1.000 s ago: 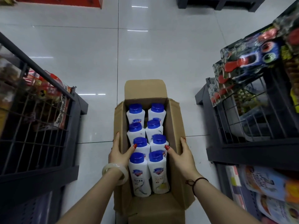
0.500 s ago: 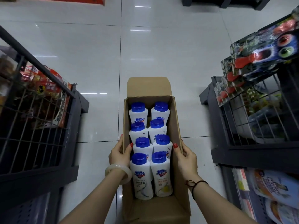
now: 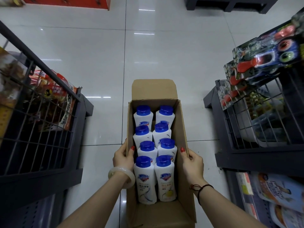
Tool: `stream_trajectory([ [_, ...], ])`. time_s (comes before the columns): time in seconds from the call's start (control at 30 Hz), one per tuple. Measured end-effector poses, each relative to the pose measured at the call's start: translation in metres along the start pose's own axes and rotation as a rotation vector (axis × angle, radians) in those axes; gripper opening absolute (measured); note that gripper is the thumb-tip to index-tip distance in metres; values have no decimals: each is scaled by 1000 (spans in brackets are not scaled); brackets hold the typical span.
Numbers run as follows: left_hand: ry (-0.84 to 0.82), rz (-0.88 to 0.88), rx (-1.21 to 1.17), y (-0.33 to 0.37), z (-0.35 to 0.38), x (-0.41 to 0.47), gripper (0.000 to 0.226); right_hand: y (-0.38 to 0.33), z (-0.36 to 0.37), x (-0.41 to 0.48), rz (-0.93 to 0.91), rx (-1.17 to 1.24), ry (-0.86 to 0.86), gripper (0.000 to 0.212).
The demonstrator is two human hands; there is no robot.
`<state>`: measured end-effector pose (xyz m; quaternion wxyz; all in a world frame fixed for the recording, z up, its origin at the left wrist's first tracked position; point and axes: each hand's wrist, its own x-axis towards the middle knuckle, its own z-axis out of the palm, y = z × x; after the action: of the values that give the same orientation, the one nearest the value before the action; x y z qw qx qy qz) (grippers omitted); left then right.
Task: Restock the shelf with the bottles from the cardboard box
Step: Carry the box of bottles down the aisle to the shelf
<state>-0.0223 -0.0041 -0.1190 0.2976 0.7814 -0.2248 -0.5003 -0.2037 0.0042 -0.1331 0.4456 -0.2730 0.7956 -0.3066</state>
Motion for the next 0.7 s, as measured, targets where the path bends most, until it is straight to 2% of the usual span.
stream_trajectory([
  [0.23,-10,-15,21,23,-18,-26,39,-22,-15,-26,54,13,5,14],
  [0.43,-11,-22,30,65,-46,-69,36,-69,-42,-65,59,-1,-11,10],
  [0.7,-10,57,32,162,-85,-136,35,-168,-90,-115,18,-67,3,24],
])
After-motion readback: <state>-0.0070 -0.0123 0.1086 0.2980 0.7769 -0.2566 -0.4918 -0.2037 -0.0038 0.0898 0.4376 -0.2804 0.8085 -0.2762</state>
